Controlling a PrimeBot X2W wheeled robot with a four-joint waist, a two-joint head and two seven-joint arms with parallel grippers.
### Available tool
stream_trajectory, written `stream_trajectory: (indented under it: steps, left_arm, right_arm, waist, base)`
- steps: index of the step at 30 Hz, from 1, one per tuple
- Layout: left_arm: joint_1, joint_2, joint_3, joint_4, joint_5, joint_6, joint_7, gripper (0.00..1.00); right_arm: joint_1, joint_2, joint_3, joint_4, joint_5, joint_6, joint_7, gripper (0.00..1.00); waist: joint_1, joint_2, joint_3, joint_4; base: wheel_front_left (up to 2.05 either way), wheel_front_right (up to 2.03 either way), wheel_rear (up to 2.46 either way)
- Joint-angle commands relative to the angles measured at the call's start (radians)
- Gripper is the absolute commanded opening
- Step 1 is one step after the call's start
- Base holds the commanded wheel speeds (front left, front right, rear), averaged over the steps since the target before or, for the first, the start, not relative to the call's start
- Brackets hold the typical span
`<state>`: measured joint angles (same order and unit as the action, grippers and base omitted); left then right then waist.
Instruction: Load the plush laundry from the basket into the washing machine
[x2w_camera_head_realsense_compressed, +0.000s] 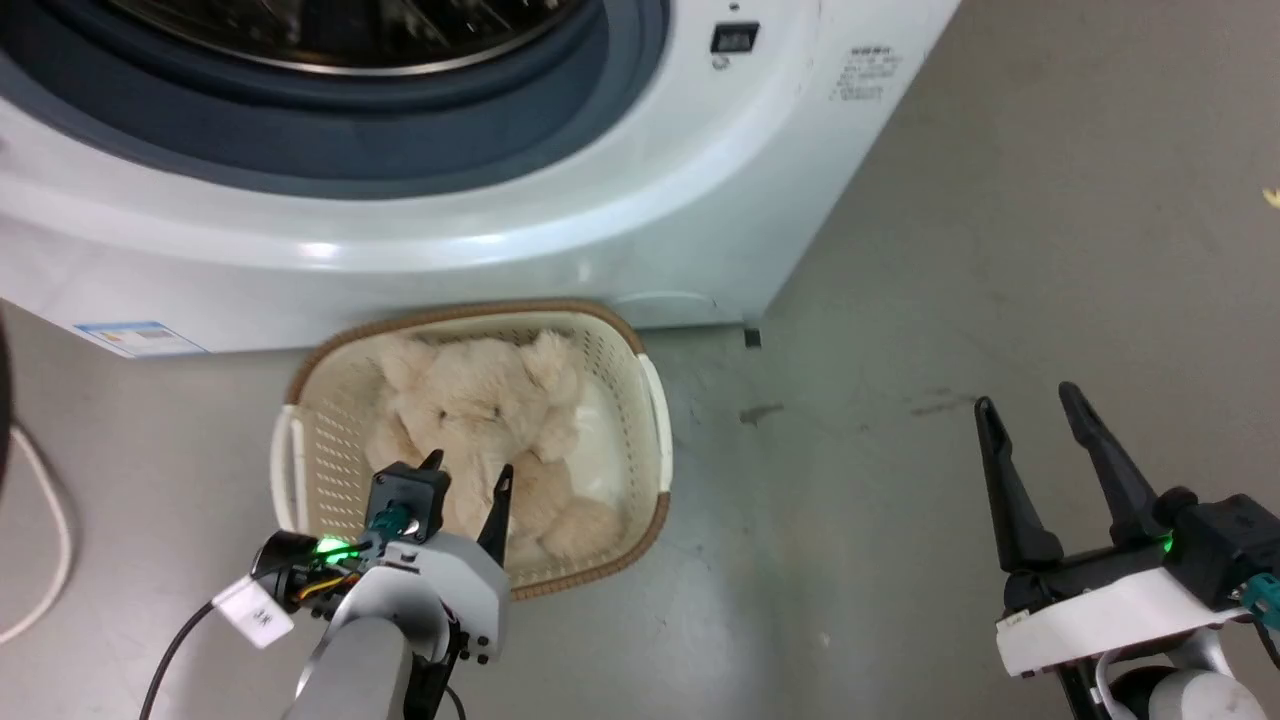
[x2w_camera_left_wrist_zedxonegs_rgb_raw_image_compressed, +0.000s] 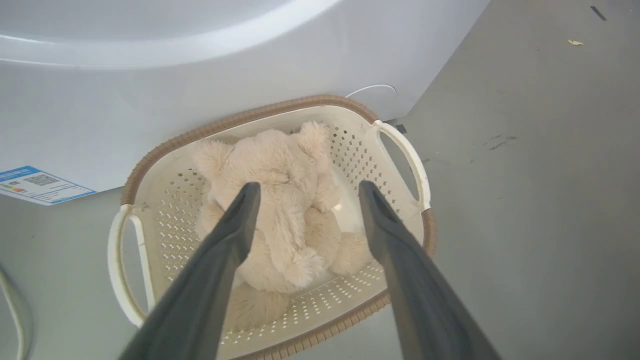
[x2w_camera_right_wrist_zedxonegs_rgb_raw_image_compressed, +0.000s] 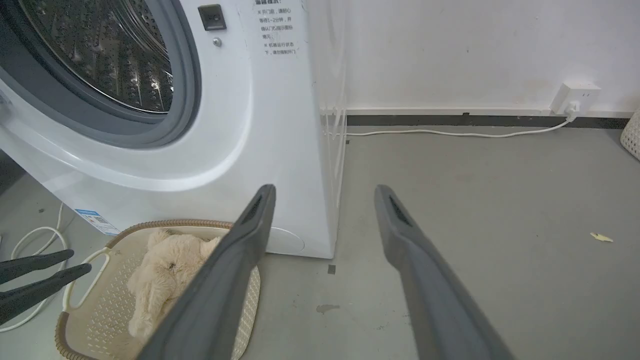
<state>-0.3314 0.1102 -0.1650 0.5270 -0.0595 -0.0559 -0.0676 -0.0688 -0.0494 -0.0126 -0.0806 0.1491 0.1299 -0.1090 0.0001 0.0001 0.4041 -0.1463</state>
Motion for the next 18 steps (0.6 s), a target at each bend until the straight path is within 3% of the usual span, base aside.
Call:
stream_trajectory:
  steps: [1,18]
  left_arm:
    - [-0.037,0.017,-0.026,0.035,-0.010,-0.007,-0.005,1.00]
    - [-0.228,0.098,-0.048,0.249,-0.106,0.007,0.093,1.00]
  right_arm:
    - [-0.022,0.000,0.001,-0.010,0.014,0.000,-0.015,1.00]
    - [-0.058,-0.001,0.001,-0.008,0.079,0.001,-0.050,1.00]
  waist:
    - [-0.0001,-0.0001,0.037,-0.022]
    - [-0.0001,-0.0001,0.208,-0.092]
  base:
    - [0.00,0.00,0.00]
    - [0.00,0.00,0.00]
